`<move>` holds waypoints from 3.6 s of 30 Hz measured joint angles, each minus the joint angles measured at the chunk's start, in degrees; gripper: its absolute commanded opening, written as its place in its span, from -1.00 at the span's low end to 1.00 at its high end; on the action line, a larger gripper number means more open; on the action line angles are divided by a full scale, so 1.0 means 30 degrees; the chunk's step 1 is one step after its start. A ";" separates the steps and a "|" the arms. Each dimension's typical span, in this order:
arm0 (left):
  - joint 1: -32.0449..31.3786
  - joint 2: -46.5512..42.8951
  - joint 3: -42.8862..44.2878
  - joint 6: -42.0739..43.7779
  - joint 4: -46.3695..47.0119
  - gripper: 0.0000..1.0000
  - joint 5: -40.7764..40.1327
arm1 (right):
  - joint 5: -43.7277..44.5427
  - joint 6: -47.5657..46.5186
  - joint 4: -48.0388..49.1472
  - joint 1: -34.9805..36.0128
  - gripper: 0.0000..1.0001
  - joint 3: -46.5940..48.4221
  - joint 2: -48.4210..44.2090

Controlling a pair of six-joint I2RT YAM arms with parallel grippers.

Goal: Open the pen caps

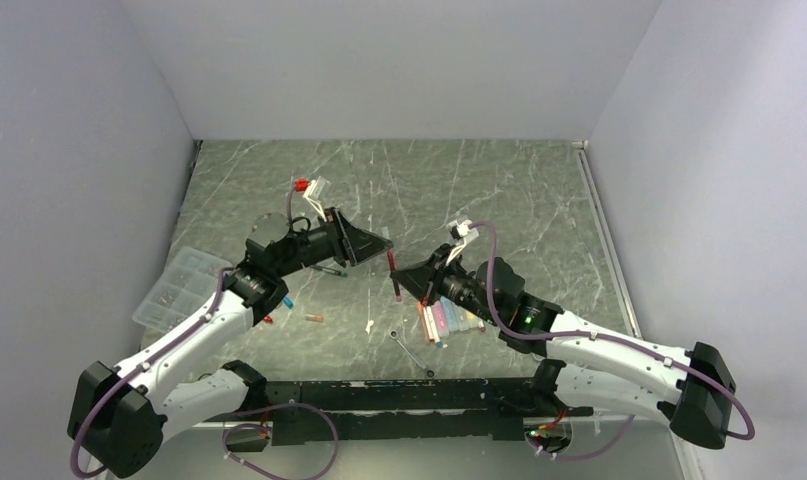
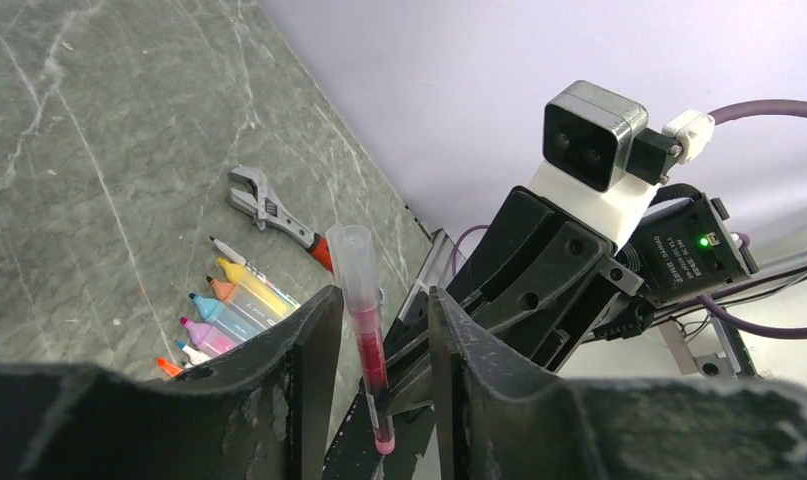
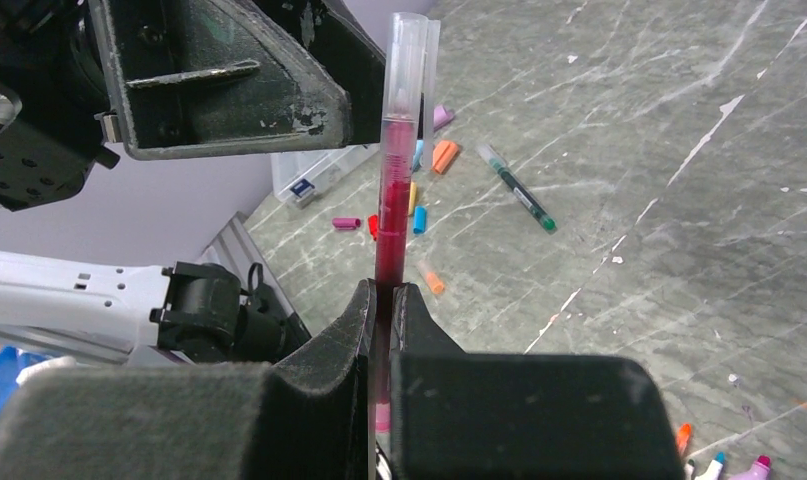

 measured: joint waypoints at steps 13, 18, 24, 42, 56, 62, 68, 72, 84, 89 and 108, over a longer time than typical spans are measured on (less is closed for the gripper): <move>-0.0182 0.0226 0.0248 0.0270 -0.0743 0.10 -0.0452 | 0.0415 0.0138 0.0270 0.0663 -1.00 -0.0124 -0.0299; -0.0182 0.0240 0.0248 0.0342 -0.0969 -0.01 -0.0656 | 0.0612 0.0131 0.0328 0.0838 -1.00 -0.0321 -0.0918; -0.0248 0.0240 0.0248 0.0328 -0.0962 -0.40 -0.0583 | 0.0597 0.0131 0.0321 0.0911 -1.00 -0.0321 -0.0568; -0.0430 0.0262 0.0240 -0.0102 0.0160 -1.00 0.0954 | -0.0954 0.0444 -0.0787 0.0211 0.13 0.0903 -0.0036; -0.0430 0.2062 -0.0080 -0.3133 0.6426 -1.00 0.4838 | -0.7315 0.3818 0.0998 -0.2310 -0.48 0.1064 0.0583; -0.0423 0.1741 -0.0102 -0.3177 0.6244 -1.00 0.5020 | -0.7963 0.4852 0.2572 -0.2477 -1.00 0.0721 0.1020; -0.0430 0.0678 -0.0102 -0.2725 0.4648 -1.00 0.4160 | -0.8240 0.4991 0.3257 -0.2470 -1.00 0.0525 0.1122; -0.0342 0.0029 -0.0102 -0.2543 0.3818 -1.00 0.3723 | -0.8225 0.5085 0.3956 -0.2346 -1.00 0.0240 0.1122; 0.3446 0.0678 0.2725 -0.2594 0.3475 -1.00 0.0903 | -0.6113 0.5326 0.1399 -0.2426 -1.00 -0.1654 -0.1246; 0.3453 0.0561 0.2994 -0.1450 0.0525 -1.00 0.0291 | -0.0102 0.3504 -0.5406 -0.1552 -1.00 0.1253 -0.1253; 0.3446 -0.6528 -0.3439 0.0073 -0.8633 -1.00 -0.1362 | 0.5574 0.1049 -1.2276 -0.2288 -1.00 0.3810 0.9027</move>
